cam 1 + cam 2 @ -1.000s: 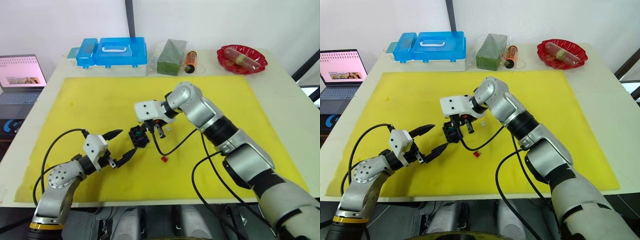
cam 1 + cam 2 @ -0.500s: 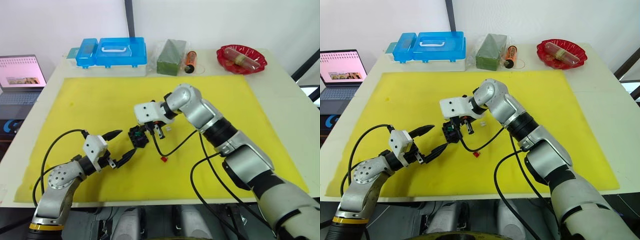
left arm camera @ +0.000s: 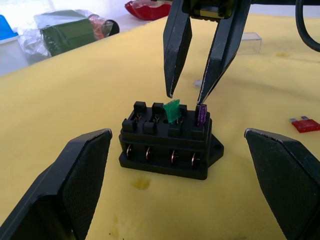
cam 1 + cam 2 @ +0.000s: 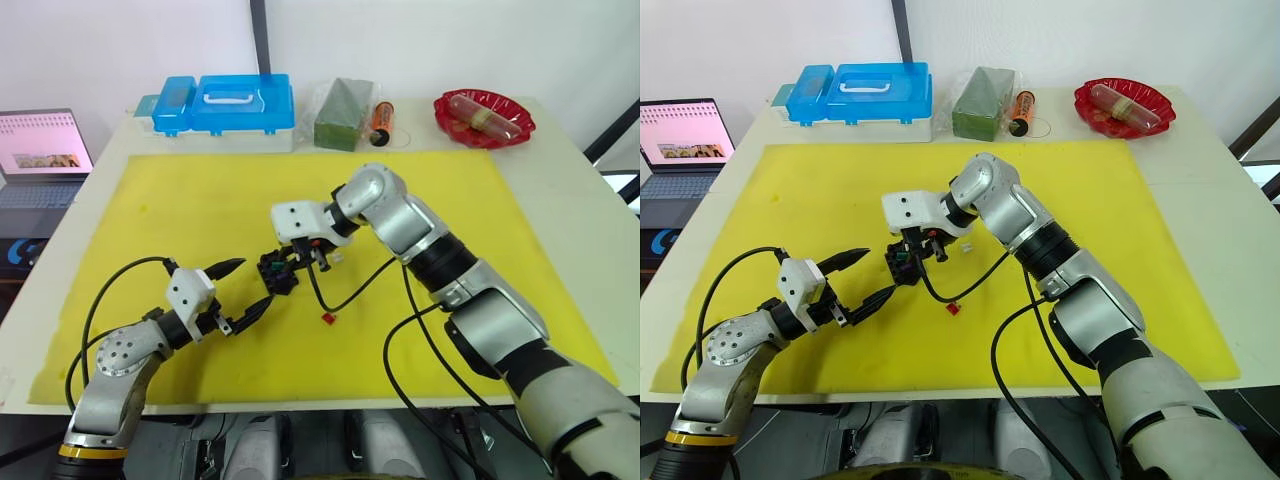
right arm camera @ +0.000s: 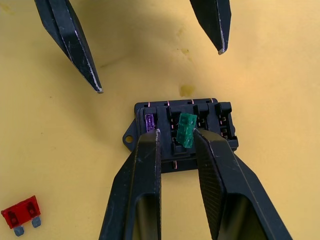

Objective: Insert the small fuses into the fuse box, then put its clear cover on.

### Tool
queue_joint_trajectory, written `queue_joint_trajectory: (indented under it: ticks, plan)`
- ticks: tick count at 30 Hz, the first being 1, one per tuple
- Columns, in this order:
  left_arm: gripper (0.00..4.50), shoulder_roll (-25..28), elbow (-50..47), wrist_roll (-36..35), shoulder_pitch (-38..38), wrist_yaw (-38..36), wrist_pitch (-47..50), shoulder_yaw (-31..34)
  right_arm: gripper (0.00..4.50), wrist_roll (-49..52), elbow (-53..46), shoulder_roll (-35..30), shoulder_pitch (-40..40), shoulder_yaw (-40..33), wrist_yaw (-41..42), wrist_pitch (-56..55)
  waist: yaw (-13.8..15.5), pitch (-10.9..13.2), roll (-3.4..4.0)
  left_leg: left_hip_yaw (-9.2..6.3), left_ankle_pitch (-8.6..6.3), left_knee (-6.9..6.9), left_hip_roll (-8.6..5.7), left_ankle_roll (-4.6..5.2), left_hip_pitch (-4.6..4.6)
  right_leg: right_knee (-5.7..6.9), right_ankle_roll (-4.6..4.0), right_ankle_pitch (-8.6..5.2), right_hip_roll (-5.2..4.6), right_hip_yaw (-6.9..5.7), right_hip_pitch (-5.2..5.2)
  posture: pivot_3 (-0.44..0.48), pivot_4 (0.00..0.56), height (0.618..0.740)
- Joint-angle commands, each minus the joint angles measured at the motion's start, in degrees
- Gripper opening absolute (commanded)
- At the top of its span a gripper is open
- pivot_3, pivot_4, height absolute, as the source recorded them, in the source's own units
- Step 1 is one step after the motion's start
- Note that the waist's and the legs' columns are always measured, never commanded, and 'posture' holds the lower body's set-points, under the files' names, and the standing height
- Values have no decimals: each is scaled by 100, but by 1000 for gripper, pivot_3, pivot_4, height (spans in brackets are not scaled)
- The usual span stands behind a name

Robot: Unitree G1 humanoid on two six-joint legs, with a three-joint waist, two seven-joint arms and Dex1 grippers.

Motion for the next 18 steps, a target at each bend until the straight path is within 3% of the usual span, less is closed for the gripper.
queue_joint_trajectory:
  ticks: [1,18]
  plan:
    - [4500,50,-117,-8,-56,10,-70,117,1131,81,-85,70,-166,-119,-65,-8,0,0,0,0,0,0,0,0,0,0,0,0,0,0,0,0,150,740]
    - [4500,69,-226,8,84,8,-76,110,1131,185,430,275,-271,-164,-181,260,-1,0,0,0,1,-1,0,-1,-1,1,0,0,0,0,-2,0,150,740]
